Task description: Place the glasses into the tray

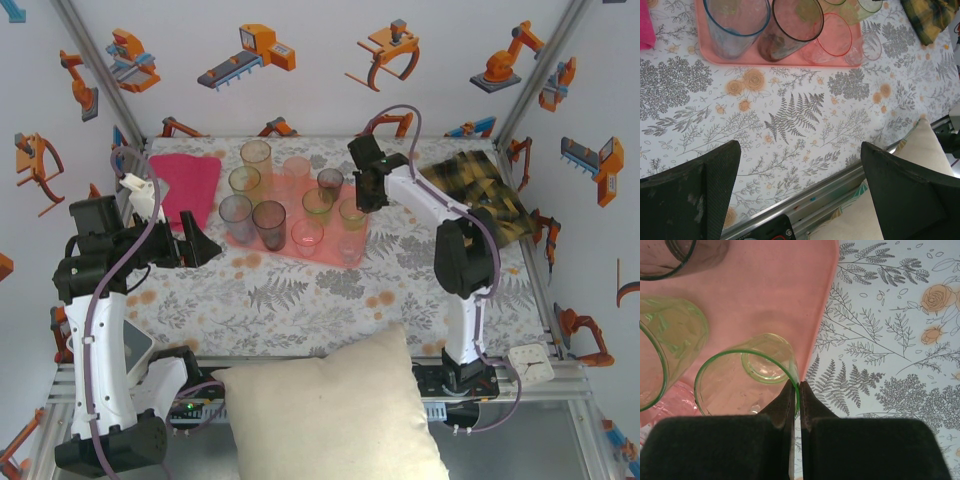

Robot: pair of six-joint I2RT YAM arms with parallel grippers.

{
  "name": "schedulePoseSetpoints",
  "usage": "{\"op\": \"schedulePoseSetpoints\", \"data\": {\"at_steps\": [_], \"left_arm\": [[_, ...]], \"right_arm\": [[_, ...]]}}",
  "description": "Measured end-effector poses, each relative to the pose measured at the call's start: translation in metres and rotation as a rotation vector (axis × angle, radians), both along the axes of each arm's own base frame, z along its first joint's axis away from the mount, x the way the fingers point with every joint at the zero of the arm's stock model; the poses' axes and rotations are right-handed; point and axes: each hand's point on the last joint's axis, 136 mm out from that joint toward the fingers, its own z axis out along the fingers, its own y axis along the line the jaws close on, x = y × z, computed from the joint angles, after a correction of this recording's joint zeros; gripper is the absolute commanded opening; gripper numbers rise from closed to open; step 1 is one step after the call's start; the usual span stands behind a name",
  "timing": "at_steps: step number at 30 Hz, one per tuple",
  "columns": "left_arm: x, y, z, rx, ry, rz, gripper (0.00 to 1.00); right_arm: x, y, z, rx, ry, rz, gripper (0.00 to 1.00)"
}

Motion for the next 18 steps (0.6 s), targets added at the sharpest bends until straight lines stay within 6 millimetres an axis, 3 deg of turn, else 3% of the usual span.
{"op": "schedulePoseSetpoints", "data": {"at_steps": [8, 18], "left_arm": [[0.0001, 0.0009, -0.0002, 0.005, -0.001, 0.005, 0.97], [0.0021, 0.0068, -0.0027, 0.030, 0.002, 0.034, 0.97]], "right_arm": [[0.0017, -0.0010, -0.0086, -0.004, 0.014, -0.003, 0.14], [0.0033, 0.0033, -0.0075, 0.018, 0.009, 0.005, 0.32]]}}
